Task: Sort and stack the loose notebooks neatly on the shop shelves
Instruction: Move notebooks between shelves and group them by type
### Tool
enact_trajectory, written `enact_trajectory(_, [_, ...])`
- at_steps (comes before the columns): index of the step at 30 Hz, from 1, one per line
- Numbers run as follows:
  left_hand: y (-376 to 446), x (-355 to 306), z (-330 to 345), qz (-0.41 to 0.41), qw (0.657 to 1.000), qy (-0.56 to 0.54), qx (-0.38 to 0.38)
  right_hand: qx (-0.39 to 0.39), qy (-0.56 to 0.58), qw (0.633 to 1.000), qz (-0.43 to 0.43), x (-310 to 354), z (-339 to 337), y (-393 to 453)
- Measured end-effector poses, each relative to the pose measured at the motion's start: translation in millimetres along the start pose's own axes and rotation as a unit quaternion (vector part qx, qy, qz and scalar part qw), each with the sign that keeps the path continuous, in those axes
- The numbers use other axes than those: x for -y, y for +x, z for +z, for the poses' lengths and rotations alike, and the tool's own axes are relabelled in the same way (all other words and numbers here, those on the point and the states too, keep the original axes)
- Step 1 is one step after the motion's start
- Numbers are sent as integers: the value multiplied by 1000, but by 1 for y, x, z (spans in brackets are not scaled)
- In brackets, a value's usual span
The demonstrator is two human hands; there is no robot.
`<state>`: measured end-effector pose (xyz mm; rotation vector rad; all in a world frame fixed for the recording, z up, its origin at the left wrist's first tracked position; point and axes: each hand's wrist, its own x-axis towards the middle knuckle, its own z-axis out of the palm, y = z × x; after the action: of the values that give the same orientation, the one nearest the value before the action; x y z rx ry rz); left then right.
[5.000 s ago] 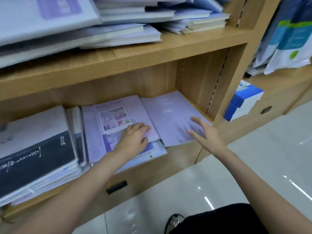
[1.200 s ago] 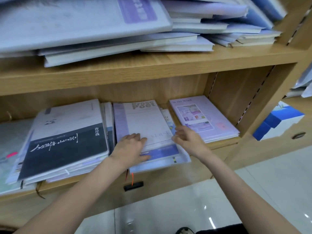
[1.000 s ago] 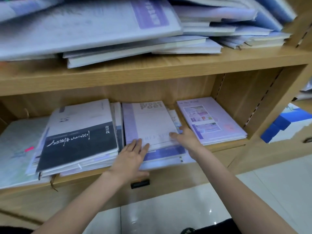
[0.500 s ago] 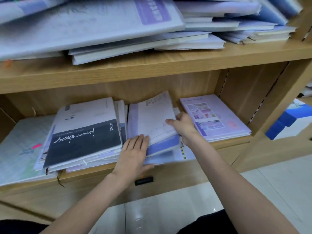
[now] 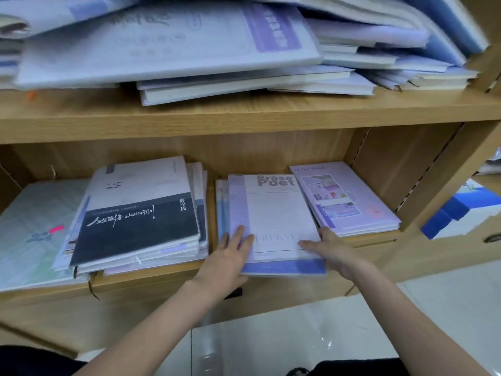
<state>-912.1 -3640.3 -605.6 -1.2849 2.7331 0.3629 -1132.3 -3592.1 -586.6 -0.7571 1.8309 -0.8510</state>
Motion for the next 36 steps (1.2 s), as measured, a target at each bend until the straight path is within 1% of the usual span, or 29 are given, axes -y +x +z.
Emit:
enact_trajectory(3, [0,0,-2,-7,999,-32,9,-23,52,998,-26,2,7,-4])
enact_trajectory(5, [-2,-1,-1,-10,999,-44,-5,-55,29,996,-65,9,7,-7])
enact_trajectory(7, [-6,-1,1,-17,998,-53,-30,-94,-24,987,-124,18,8,-11])
enact_trajectory(8, [-8,-1,3,-22,997,-56,-47,-114,-73,978,-158,21,10,-12])
enact_trajectory(10, [-9,-2,3,-31,996,-43,-78,-153,-180,944,-230,32,12,-14])
enact_trajectory(11, [-8,-3,3,-38,995,-34,-89,-160,-209,929,-260,39,12,-13])
enact_trajectory(13, [-2,-3,2,-60,993,-27,-94,-145,-214,921,-291,52,13,-4])
enact_trajectory(14, [3,-4,0,-70,994,-25,-85,-137,-204,927,-283,55,13,4])
enact_trajectory(15, [8,-6,-1,-78,994,-25,-70,-131,-201,937,-252,54,13,12])
enact_trajectory(16, [13,-6,-3,-84,995,-29,-49,-121,-218,947,-200,50,13,18])
enact_trajectory(18, [21,-3,-9,-91,994,-53,1,-71,-254,960,-98,35,15,23])
enact_trajectory(19, [22,2,-10,-92,993,-66,19,-44,-237,968,-74,30,15,22])
enact_trajectory(21, [21,12,-12,-79,994,-69,36,-10,-196,979,-54,22,14,16])
enact_trajectory(23, [17,18,-11,-66,996,-57,37,1,-203,979,-24,15,13,13])
enact_trajectory(24, [15,18,-10,-67,996,-47,28,2,-172,985,-8,11,13,12])
enact_trajectory(25, [14,16,-8,-70,997,-34,12,-2,-113,994,-2,7,16,13])
enact_trajectory(27, [12,11,-3,-79,996,-9,-27,-38,12,999,-9,1,24,13])
enact_trajectory(29, [11,9,1,-83,995,-7,-51,-73,32,996,-30,5,29,11])
enact_trajectory(30, [10,9,3,-86,995,-20,-55,-93,12,994,-53,11,29,8])
enact_trajectory(32, [9,13,3,-89,992,-70,-61,-145,-63,980,-122,28,25,7])
enact_trajectory(34, [11,14,3,-90,986,-116,-81,-164,-115,964,-177,49,22,10])
enact_trajectory(36, [18,11,2,-106,980,-126,-108,-178,-153,950,-204,59,22,21])
